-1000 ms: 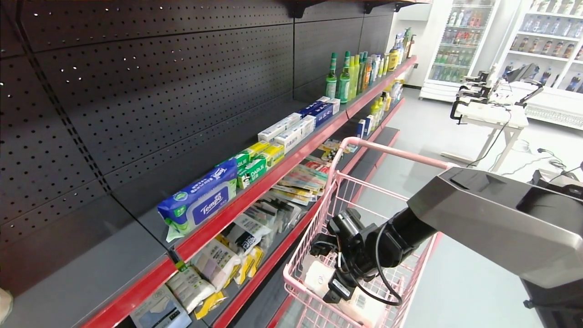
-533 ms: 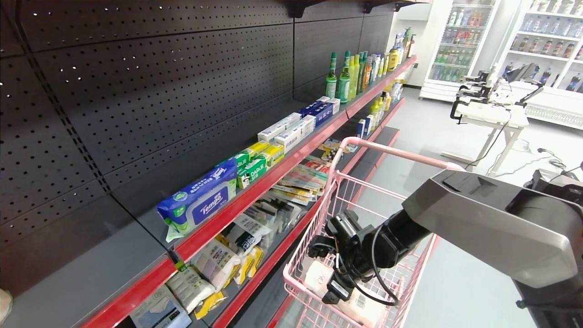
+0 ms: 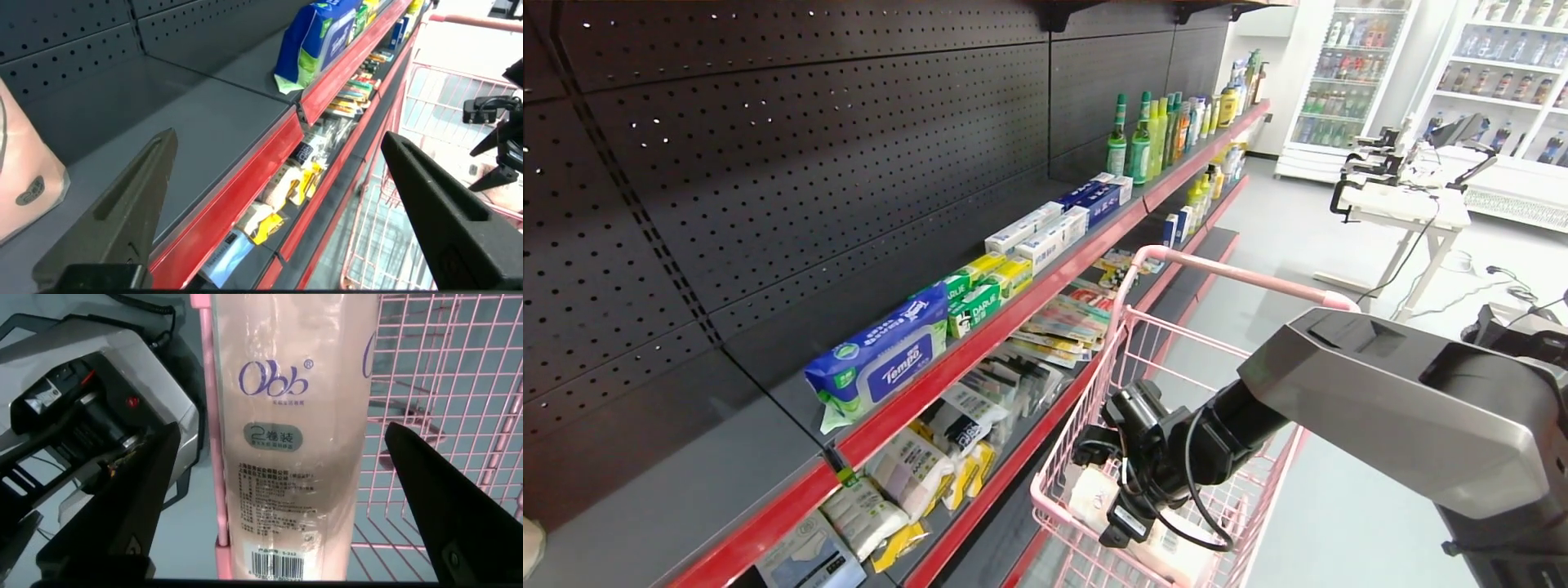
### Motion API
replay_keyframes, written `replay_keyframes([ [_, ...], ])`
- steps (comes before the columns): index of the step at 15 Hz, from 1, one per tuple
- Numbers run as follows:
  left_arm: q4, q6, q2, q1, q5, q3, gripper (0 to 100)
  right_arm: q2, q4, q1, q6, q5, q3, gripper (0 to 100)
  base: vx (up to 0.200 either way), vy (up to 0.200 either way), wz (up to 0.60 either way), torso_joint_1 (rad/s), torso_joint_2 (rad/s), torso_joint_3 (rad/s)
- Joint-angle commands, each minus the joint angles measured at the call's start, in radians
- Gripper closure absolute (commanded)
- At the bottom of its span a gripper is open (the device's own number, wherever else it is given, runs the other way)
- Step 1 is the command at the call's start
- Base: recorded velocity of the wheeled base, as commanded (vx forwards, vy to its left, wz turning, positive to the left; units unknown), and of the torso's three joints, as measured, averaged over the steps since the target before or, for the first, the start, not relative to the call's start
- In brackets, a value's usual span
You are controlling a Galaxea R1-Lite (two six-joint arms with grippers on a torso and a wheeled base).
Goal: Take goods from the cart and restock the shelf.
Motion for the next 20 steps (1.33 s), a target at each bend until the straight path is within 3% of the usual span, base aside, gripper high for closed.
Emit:
replay_keyframes([
  [1, 0.001, 0.000, 0.002, 0.000, 0.000, 0.001, 0, -0.001, 0.000, 0.000, 0.000, 0.000, 0.000, 0, 0.000, 0.000, 0.00, -0.119, 0.30, 0.163],
  [6, 0.001, 0.000, 0.002, 0.000, 0.000, 0.001, 0, -0.001, 0.000, -0.006, 0.000, -0.001, -0.004, 0, 0.000, 0.000, 0.00, -0.108, 0.24, 0.136],
  [20, 0.001, 0.000, 0.002, 0.000, 0.000, 0.001, 0, 0.053, 0.002, -0.026, -0.019, -0.044, -0.061, 0, 0.000, 0.000, 0.00, 0.000, 0.00, 0.000],
])
